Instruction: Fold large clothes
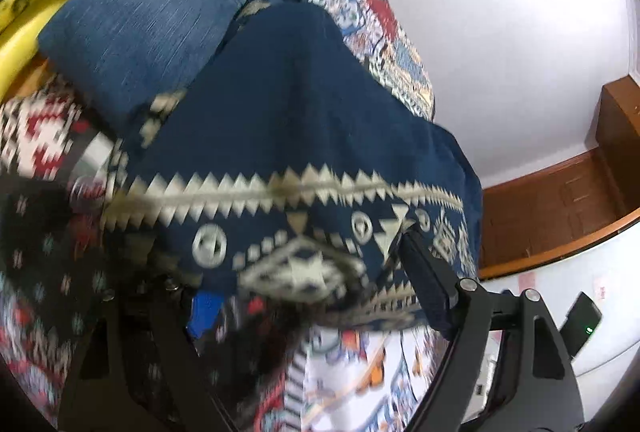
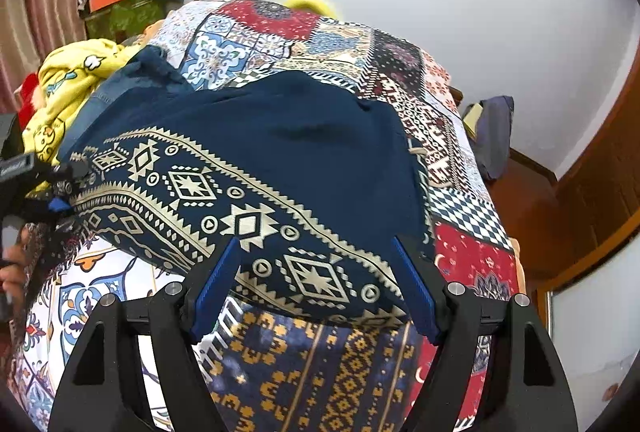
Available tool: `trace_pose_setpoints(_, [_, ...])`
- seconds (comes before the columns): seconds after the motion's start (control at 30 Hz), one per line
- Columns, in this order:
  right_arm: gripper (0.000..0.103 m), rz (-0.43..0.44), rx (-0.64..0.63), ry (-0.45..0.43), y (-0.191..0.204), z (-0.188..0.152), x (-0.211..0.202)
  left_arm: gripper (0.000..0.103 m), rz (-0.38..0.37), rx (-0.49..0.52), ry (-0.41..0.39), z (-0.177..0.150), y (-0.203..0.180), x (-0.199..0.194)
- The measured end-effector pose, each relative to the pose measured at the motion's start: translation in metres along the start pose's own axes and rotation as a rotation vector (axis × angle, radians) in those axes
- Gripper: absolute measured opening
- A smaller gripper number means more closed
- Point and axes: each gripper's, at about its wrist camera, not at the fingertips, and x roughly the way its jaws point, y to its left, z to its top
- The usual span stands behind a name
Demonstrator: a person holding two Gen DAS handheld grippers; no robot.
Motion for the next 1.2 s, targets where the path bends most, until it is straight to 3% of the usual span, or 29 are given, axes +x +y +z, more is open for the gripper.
trace_pose_setpoints(0.1, [0.073, -0.005, -0.001, 0.013, 0.002, 0.001, 0.007, 0.081, 0.043, 0.025, -0.041, 0.007, -0.005, 0.011])
trace_pose_setpoints(0.27, [0.073, 0.0, 0.027, 0.043, 0.003, -0.001, 0.014, 0.079, 0.078, -0.054, -0.08, 0.015, -0.005, 0.018])
trace_pose_setpoints(0.33, [0.073, 0.0, 0.028, 0.052, 0.003, -0.001, 0.014, 0.055, 0.1, -0.049, -0.097, 0.014, -0.008, 0.014])
trace_pose_setpoints(0.37, [0.073, -0.003, 0.025, 0.053, 0.004, -0.001, 0.013, 0.049, 0.12, -0.031, -0.11, 0.013, -0.013, 0.008])
trace_pose_setpoints(0.43, [0.073, -0.006, 0.014, 0.044, 0.006, 0.001, 0.008, 0.016, 0.16, 0.01, -0.145, 0.013, -0.021, -0.003])
trace_pose_setpoints(0.5, [0.073, -0.003, 0.005, 0.027, 0.007, 0.005, 0.001, 0.008, 0.186, 0.057, -0.18, 0.018, -0.03, -0.014])
trace_pose_setpoints(0.63, [0.073, 0.024, 0.007, 0.005, 0.011, 0.02, -0.008, 0.004, 0.228, 0.165, -0.3, 0.025, -0.055, -0.055])
trace_pose_setpoints(0.83, [0.073, 0.134, -0.005, -0.027, 0.042, 0.046, -0.012, 0.003, 0.266, 0.323, -0.39, 0.01, -0.076, -0.104])
trace_pose_setpoints(1.0, [0.073, 0.216, -0.004, 0.012, 0.074, 0.055, 0.007, 0.003, 0.237, 0.235, -0.285, 0.003, -0.031, -0.103])
trace_pose_setpoints(1.2, [0.073, 0.184, -0.088, 0.107, 0.106, 0.047, 0.046, 0.006, 0.254, 0.174, -0.171, -0.01, 0.009, -0.081])
